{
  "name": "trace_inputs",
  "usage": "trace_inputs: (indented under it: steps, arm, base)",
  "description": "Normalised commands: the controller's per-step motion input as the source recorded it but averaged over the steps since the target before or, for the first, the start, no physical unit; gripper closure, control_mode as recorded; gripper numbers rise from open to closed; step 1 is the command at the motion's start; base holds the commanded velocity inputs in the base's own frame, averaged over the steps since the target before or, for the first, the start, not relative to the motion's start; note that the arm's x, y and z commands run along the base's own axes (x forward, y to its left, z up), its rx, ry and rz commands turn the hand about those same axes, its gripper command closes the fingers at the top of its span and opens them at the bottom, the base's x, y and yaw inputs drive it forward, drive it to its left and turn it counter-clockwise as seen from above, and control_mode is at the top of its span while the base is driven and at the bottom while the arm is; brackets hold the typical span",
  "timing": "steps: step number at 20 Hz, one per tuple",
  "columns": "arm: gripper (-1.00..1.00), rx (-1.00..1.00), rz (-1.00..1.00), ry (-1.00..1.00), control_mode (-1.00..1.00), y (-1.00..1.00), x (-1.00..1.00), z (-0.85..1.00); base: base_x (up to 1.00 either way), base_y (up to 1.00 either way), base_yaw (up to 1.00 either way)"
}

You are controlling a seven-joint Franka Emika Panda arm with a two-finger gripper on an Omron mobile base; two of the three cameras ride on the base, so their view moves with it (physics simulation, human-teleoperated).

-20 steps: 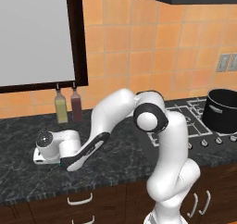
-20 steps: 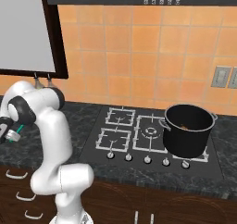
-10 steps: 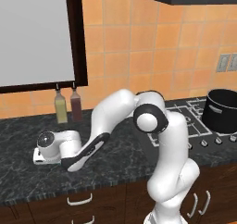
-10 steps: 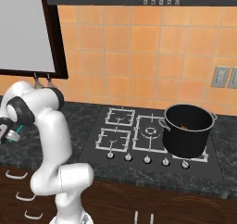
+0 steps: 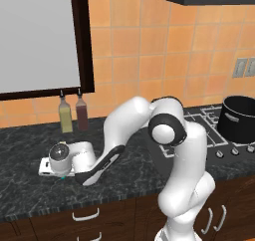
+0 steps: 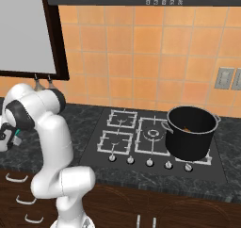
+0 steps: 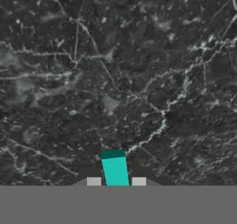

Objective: Put the bell pepper and broccoli in the pot. Retrieve the spatula and lightly stir the vegetables in the pot.

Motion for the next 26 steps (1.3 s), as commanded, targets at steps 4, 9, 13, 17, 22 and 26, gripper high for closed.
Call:
trace_inputs:
  steps: [4, 9, 13, 17, 22, 26]
  arm:
    - [1.00, 0.16, 0.00, -0.05, -1.00, 0.00, -0.19, 0.86]
    - [1.00, 0.27, -0.04, -0.09, -1.00, 0.00, -0.24, 1.00]
    - [1.00, 0.29, -0.13, -0.06, -1.00, 0.00, -0.02, 1.00]
    - [1.00, 0.39, -0.17, -0.07, -1.00, 0.00, 0.00, 1.00]
    - [1.00, 0.47, -0.27, -0.01, -1.00, -0.13, -0.05, 1.00]
    - [1.00, 0.59, -0.39, 0.00, -1.00, -0.39, -0.09, 1.00]
  base:
    - [0.00, 0.00, 0.00]
    - [0.00, 0.00, 0.00]
    - [0.00, 0.00, 0.00]
    - [0.00, 0.00, 0.00]
    - [0.00, 0.00, 0.00]
    - [0.00, 0.00, 0.00]
